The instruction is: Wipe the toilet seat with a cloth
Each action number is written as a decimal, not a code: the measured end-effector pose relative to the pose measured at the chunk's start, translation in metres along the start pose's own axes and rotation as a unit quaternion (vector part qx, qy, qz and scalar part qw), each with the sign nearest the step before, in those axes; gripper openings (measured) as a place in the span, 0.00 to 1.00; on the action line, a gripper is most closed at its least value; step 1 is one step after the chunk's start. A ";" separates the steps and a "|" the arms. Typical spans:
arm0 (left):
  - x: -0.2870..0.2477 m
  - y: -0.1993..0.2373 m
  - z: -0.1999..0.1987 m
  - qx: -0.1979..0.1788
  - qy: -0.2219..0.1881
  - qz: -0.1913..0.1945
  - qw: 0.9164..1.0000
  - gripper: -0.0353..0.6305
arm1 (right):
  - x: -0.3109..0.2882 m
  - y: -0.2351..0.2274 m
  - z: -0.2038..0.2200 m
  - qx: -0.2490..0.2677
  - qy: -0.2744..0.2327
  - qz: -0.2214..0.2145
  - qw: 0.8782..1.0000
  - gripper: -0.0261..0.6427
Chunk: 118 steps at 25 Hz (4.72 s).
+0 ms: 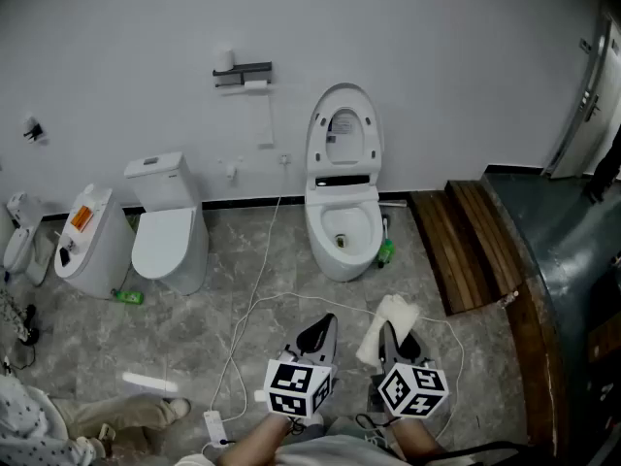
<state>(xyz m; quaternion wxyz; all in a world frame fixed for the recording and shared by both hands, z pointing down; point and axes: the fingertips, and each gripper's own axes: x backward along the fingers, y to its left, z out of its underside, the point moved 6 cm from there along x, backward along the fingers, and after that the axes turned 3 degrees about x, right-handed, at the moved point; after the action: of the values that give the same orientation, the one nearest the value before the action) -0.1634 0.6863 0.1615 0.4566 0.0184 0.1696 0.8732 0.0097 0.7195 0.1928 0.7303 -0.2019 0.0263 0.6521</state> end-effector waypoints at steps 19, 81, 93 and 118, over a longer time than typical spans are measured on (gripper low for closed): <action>-0.054 0.015 -0.008 0.005 -0.001 0.009 1.000 0.06 | -0.052 -0.022 -0.021 -0.003 -0.005 0.000 1.000 0.19; -0.414 0.128 -0.093 -0.004 0.019 -0.006 1.000 0.06 | -0.388 -0.152 -0.168 -0.025 0.010 -0.003 1.000 0.19; -0.510 0.212 -0.132 -0.001 0.044 0.003 0.999 0.06 | -0.512 -0.147 -0.206 -0.031 0.025 0.015 0.999 0.19; -0.633 0.287 -0.132 0.008 0.083 0.032 0.996 0.06 | -0.635 -0.185 -0.210 -0.009 0.063 0.063 0.996 0.19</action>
<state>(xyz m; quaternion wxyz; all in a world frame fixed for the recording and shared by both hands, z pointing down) -0.0460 -0.0100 0.2046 0.4124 -0.0449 0.2135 0.8845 0.1409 0.0400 0.2397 0.6826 -0.2472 0.0790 0.6832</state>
